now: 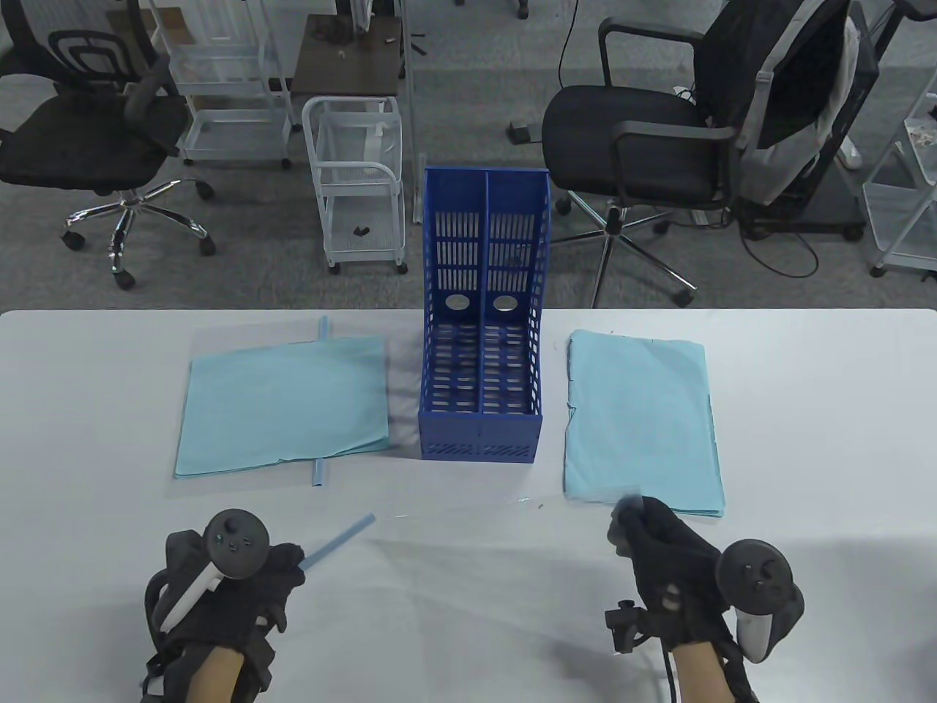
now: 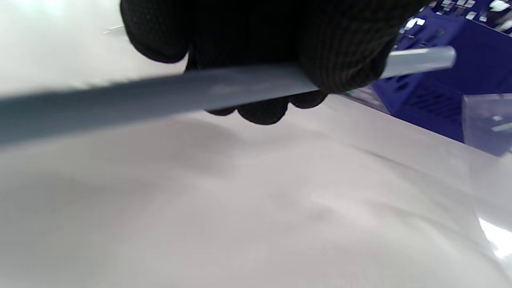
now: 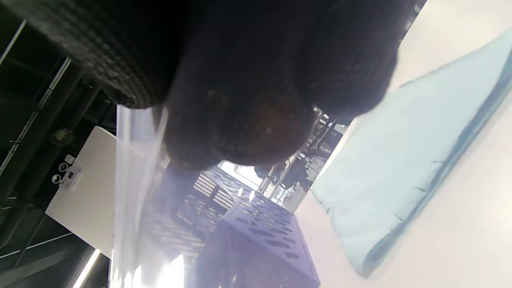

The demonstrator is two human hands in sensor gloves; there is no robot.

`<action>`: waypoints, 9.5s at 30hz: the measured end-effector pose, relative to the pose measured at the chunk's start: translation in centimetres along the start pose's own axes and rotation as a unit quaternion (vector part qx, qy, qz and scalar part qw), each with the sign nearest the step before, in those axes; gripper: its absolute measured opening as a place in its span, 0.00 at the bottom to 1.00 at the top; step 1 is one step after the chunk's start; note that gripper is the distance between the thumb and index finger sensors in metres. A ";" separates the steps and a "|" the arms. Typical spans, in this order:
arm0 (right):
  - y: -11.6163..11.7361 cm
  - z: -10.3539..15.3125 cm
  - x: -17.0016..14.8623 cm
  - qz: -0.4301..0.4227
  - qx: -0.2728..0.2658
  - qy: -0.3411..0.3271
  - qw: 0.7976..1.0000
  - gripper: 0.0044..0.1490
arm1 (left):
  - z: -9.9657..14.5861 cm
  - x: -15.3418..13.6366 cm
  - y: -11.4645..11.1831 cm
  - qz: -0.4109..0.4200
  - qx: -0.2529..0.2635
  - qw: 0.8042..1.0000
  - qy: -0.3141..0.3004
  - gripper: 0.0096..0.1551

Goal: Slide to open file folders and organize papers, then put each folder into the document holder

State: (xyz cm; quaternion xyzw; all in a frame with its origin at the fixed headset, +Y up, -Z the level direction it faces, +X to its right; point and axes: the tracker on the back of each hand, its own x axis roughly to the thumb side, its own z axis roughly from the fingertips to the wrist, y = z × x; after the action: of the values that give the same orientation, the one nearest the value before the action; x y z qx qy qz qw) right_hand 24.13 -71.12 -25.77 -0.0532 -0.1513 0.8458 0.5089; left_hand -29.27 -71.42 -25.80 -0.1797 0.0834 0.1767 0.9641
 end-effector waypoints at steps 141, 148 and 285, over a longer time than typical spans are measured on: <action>0.2 -1.1 -1.5 0.127 0.069 0.094 0.985 0.26 | 0.7 2.5 -2.8 0.410 -0.006 0.908 -0.087 0.26; 0.1 -2.1 -4.3 0.177 0.057 0.143 0.972 0.26 | -0.6 1.4 -3.5 0.376 -0.058 0.924 -0.034 0.26; 5.0 0.2 -0.9 0.383 0.146 0.068 0.910 0.49 | -19.6 13.8 0.9 -0.101 0.169 0.973 0.121 0.37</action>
State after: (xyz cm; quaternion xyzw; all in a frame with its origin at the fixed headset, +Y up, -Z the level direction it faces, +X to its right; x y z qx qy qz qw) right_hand 20.26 -74.16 -27.22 -0.0897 0.0405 0.9826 0.1575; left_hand -18.73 -73.69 -47.21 -0.0416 0.2098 0.0390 0.9761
